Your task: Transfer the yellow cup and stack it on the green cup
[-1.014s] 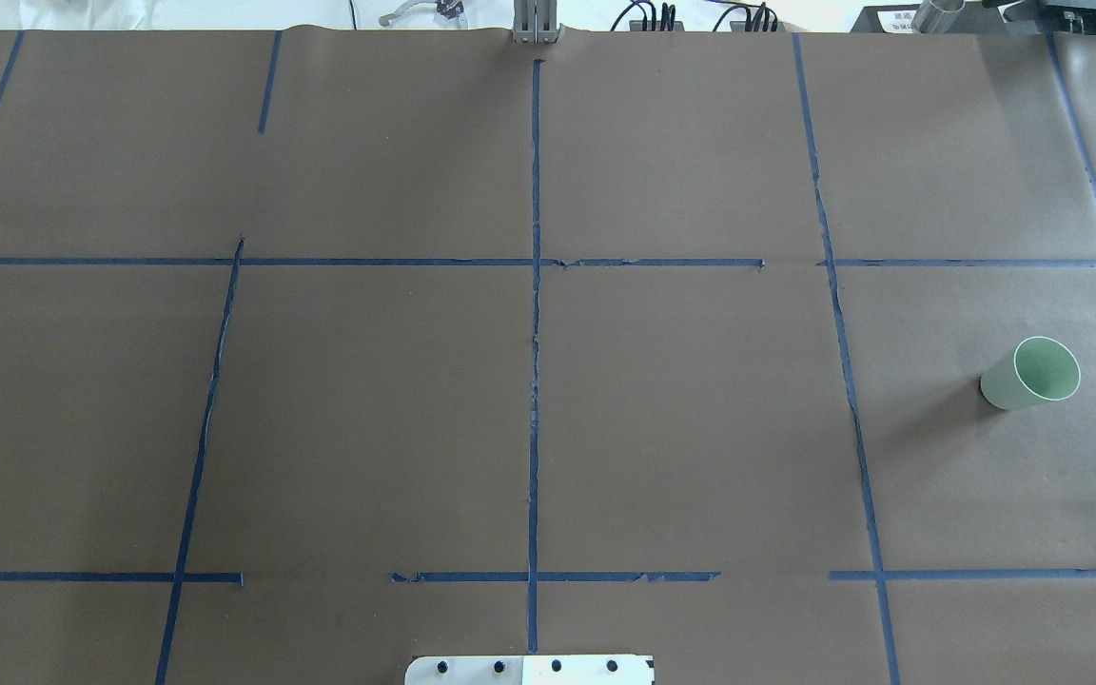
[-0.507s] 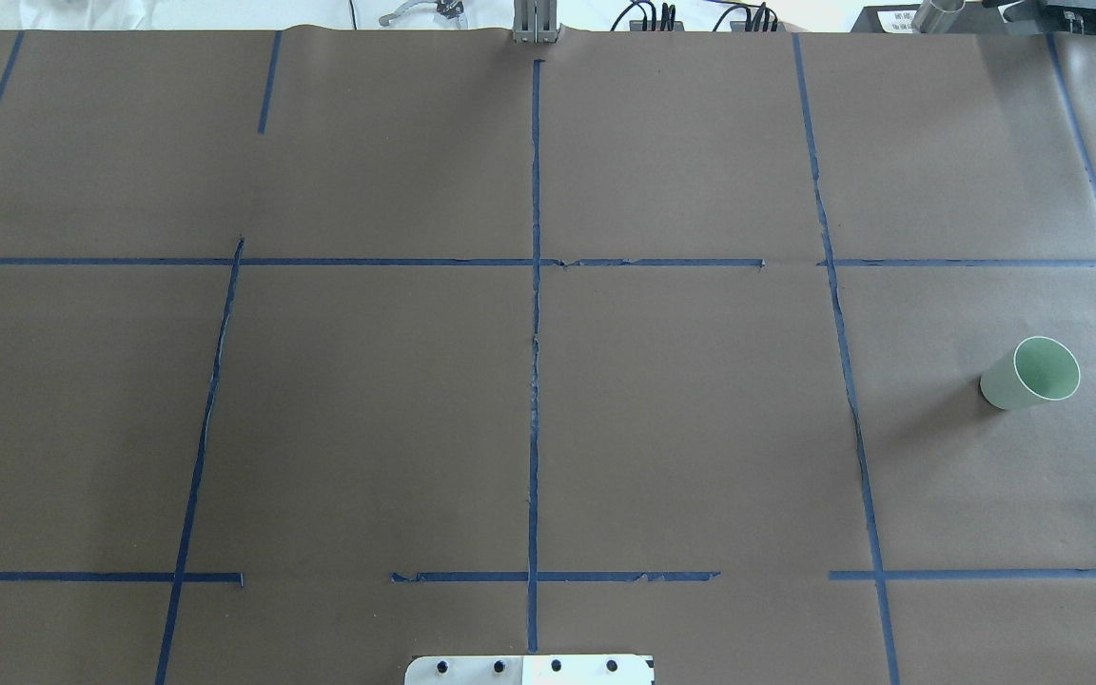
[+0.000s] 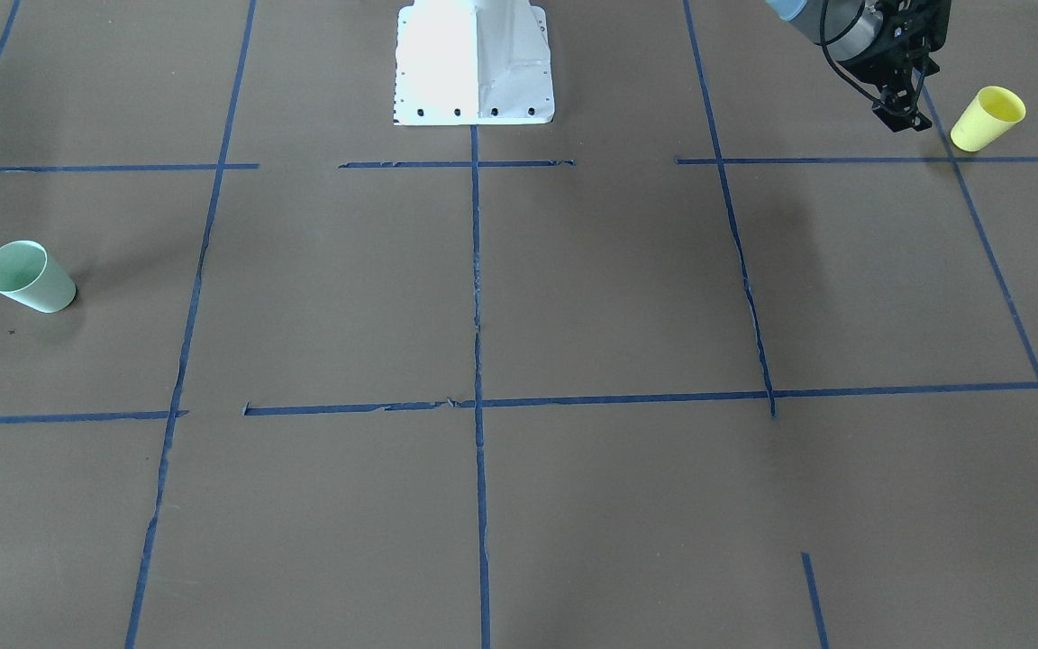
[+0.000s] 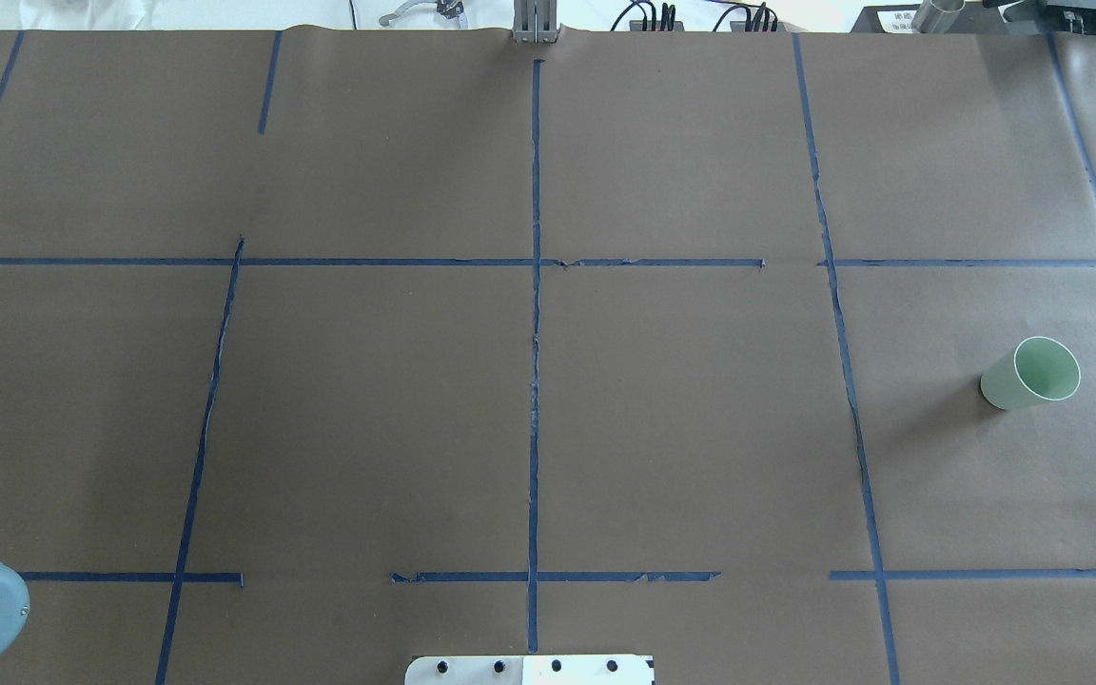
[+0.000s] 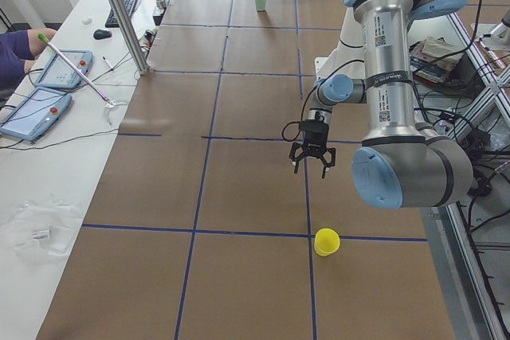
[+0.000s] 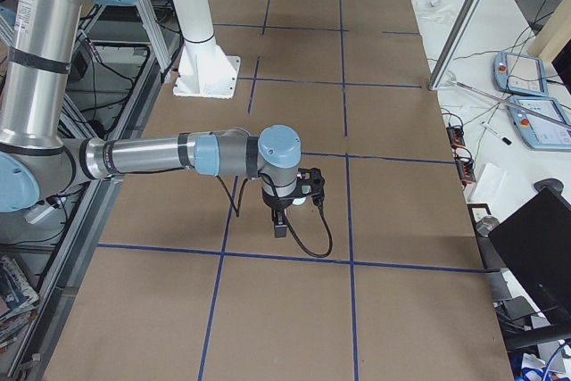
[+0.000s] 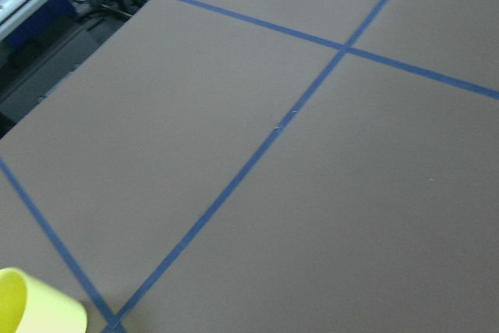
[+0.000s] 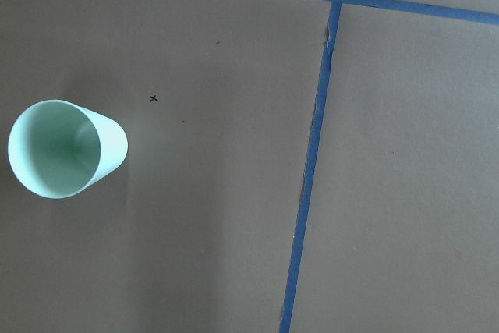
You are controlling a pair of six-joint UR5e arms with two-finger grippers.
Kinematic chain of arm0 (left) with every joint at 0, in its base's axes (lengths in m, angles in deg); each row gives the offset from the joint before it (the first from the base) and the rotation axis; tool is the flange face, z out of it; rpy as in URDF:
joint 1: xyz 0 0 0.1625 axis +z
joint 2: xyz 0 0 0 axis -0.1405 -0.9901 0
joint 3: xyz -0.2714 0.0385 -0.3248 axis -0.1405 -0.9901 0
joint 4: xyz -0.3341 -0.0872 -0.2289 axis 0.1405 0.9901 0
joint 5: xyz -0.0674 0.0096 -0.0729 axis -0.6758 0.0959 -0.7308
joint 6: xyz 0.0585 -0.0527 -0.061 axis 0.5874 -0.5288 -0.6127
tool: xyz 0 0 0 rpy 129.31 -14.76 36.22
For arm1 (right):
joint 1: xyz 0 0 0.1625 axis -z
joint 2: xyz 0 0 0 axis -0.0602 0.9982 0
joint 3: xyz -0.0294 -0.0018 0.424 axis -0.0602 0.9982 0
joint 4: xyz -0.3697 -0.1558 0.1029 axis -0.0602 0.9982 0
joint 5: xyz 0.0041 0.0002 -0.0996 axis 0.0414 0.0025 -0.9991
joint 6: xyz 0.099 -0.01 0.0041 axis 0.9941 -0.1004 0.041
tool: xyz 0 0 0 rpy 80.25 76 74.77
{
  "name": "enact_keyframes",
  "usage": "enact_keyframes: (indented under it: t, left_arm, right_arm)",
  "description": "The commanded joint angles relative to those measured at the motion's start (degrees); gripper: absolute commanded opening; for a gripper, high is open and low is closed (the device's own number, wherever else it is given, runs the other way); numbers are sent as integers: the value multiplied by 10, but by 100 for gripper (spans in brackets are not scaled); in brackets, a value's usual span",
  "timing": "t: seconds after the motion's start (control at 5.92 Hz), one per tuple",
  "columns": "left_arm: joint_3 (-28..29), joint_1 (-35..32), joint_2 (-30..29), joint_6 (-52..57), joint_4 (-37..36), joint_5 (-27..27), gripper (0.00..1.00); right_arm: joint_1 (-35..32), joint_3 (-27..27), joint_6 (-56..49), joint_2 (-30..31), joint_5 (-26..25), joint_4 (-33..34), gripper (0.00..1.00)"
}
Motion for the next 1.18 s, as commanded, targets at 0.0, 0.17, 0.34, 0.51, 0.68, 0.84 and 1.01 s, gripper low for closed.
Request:
enact_keyframes:
  t: [0.0, 0.17, 0.34, 0.51, 0.68, 0.84, 1.01]
  left_arm:
    - [76, 4, -7, -152, -10, -10, 100]
    - [115, 6, -7, -178, -4, -10, 100]
    - [139, 15, -6, -194, 1, -11, 100]
    - [177, 37, -6, -210, 31, -12, 100]
    - [225, 59, -6, -215, 69, -12, 100]
    - [261, 70, -5, -215, 101, -12, 100]
    - [277, 76, 1, -215, 121, -12, 100]
  right_arm:
    - [0, -2, 0, 0, 1, 0, 100]
    - [0, -2, -1, 0, 1, 0, 100]
    - [0, -3, 0, 0, 1, 0, 100]
    - [0, -3, -1, 0, 1, 0, 100]
    - [0, -4, -1, 0, 1, 0, 100]
    - [0, -4, -1, 0, 0, -1, 100]
    - [0, -6, -1, -1, 0, 0, 100]
